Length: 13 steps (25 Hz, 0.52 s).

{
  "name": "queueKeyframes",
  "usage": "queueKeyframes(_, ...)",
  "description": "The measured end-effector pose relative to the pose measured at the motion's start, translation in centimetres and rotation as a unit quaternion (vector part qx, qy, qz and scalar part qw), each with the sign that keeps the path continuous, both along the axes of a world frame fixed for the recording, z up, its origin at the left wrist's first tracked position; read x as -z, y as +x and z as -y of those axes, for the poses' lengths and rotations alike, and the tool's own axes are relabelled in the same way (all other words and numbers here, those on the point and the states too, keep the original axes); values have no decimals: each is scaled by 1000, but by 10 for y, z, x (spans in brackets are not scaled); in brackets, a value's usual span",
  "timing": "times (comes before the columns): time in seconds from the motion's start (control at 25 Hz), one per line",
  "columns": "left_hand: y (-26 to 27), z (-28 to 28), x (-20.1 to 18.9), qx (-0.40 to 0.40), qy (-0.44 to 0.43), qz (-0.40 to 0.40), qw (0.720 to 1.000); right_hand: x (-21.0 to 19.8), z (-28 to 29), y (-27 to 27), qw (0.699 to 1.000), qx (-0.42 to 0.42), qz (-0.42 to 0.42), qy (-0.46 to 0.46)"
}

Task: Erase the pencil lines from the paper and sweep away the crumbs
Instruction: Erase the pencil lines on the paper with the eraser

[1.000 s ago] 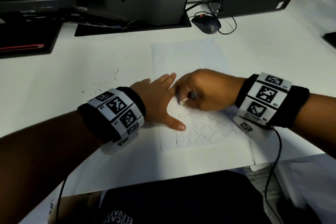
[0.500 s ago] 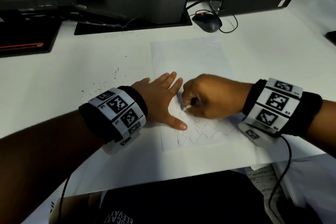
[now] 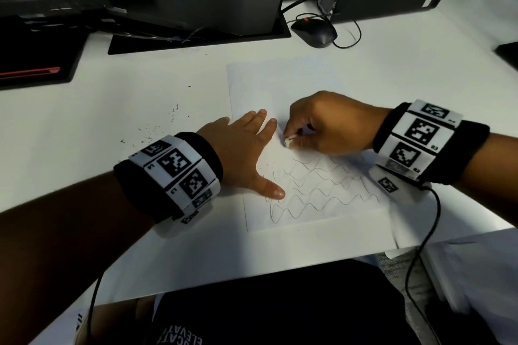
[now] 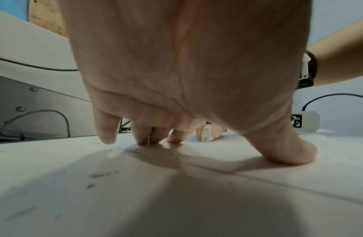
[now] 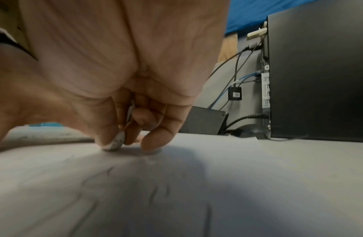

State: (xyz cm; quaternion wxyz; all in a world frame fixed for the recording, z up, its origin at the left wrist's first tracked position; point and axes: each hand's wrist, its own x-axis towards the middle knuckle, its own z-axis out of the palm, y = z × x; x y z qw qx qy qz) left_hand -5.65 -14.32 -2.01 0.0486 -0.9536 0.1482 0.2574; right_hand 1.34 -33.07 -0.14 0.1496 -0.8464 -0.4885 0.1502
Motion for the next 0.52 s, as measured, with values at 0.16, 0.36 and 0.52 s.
queueKeyframes(0.16, 5, 9, -2, 18, -63, 14, 998, 6, -1, 2, 1000, 7, -3, -7)
queueKeyframes(0.36, 11, 11, 7, 14, -95, -13, 995, 4, 2, -4, 999, -35, -4, -9)
queueKeyframes(0.52, 12, 10, 5, 15, -82, -17, 996, -1, 2, -3, 996, -70, -3, -50)
